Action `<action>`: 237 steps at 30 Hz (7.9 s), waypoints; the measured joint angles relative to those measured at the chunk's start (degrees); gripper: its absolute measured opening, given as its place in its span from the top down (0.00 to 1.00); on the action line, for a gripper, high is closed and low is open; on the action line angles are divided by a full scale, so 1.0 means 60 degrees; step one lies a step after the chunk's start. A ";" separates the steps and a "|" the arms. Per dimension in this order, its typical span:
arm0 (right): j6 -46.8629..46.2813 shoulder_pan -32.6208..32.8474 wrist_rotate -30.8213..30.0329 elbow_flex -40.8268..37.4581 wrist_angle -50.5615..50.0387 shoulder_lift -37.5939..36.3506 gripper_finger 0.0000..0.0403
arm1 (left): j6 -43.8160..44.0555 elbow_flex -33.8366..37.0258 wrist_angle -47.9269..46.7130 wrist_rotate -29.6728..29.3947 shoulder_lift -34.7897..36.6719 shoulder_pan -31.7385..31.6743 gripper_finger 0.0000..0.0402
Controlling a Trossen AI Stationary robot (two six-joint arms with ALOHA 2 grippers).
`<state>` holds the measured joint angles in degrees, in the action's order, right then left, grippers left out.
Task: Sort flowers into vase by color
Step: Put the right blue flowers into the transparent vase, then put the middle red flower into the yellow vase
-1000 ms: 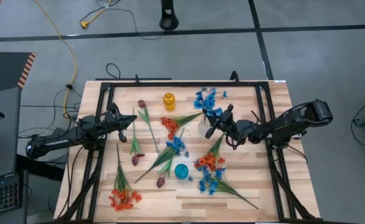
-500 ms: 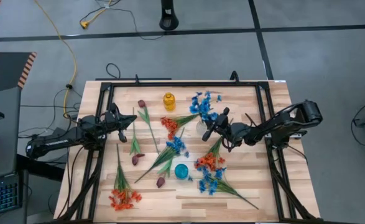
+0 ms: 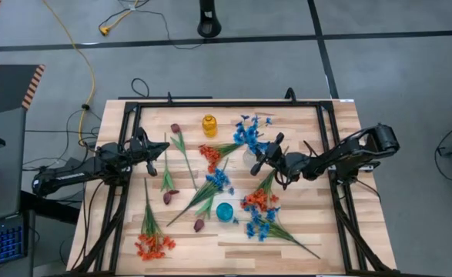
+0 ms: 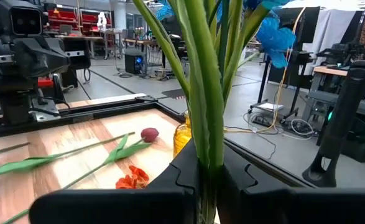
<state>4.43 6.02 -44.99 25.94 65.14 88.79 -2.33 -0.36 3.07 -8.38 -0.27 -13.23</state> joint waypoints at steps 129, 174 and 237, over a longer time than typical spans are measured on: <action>-0.4073 0.1680 -0.1728 0.0005 -0.9830 -0.5187 0.43 | 0.8572 -0.5856 -0.3401 0.1659 -1.4119 -0.3292 0.52; -0.4069 0.1679 -0.1730 0.0005 -0.9861 -0.5181 0.43 | 0.7048 -0.5796 -0.2507 0.0128 -1.1013 -0.3395 1.00; -0.4075 0.1679 -0.1730 0.0005 -0.9957 -0.5173 0.43 | 0.0428 -0.5803 0.7418 0.0018 -1.1508 -0.3421 1.00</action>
<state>-20.02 16.10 -55.37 25.98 5.40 57.76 0.24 -35.18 47.57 -8.27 -69.32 -33.76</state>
